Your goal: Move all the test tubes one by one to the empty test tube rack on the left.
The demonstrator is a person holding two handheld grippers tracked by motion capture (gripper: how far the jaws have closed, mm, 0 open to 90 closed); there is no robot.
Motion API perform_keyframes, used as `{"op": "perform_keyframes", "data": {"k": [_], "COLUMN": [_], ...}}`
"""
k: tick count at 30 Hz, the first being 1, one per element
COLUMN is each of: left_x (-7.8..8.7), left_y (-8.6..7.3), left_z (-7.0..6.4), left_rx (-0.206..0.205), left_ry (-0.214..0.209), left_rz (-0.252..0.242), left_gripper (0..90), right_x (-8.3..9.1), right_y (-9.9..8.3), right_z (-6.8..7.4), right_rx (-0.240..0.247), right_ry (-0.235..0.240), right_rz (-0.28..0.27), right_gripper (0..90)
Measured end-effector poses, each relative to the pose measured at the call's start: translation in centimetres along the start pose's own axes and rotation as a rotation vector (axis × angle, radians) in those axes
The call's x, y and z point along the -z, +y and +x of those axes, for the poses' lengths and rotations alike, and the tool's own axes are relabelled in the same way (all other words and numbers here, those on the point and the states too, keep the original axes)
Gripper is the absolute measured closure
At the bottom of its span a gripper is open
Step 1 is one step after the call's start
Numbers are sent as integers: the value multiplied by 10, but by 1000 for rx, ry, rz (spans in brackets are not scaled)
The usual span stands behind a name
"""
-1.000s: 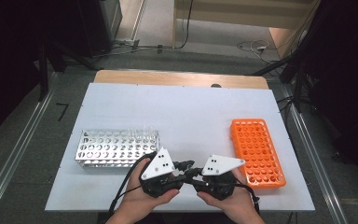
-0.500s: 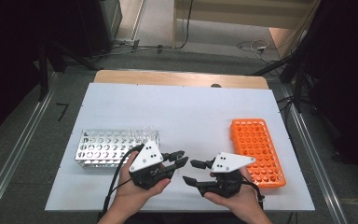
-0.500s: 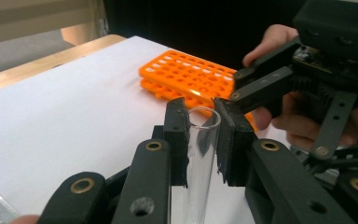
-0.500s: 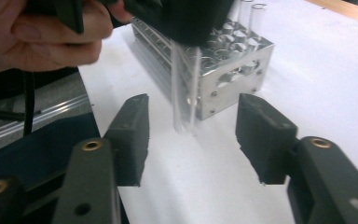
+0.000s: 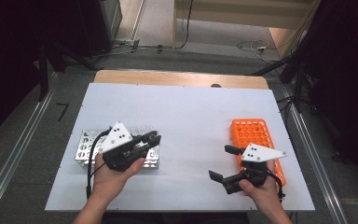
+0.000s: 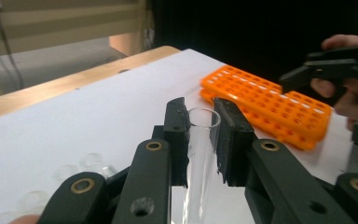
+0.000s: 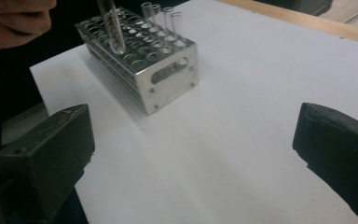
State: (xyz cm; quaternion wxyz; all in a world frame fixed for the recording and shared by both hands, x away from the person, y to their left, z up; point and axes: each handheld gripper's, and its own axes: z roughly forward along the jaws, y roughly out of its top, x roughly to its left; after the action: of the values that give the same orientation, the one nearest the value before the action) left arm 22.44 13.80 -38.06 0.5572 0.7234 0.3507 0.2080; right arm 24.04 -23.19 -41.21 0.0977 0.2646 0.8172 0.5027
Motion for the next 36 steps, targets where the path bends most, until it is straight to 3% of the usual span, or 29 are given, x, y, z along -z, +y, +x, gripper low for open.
{"op": "perform_keyframes", "data": {"k": [7,18,29,36], "left_x": [12,17,10,-2], "left_y": [3,0,-19,-36], "left_z": [29,63,94,100], "left_rx": [17,47,82,111], "left_ry": [79,162,258,266], "left_rz": [-15,-28,-22,13], "left_gripper": [761,762,762,761], "right_x": [21,49,59,59], "right_y": [-9,-21,-27,-28], "right_z": [-22,-53,-65,-66], "right_rx": [-31,-95,-123,-122], "right_ry": [-62,-145,-178,-182], "right_rz": [-22,-60,-75,-75], "right_gripper": [0,0,0,0]}}
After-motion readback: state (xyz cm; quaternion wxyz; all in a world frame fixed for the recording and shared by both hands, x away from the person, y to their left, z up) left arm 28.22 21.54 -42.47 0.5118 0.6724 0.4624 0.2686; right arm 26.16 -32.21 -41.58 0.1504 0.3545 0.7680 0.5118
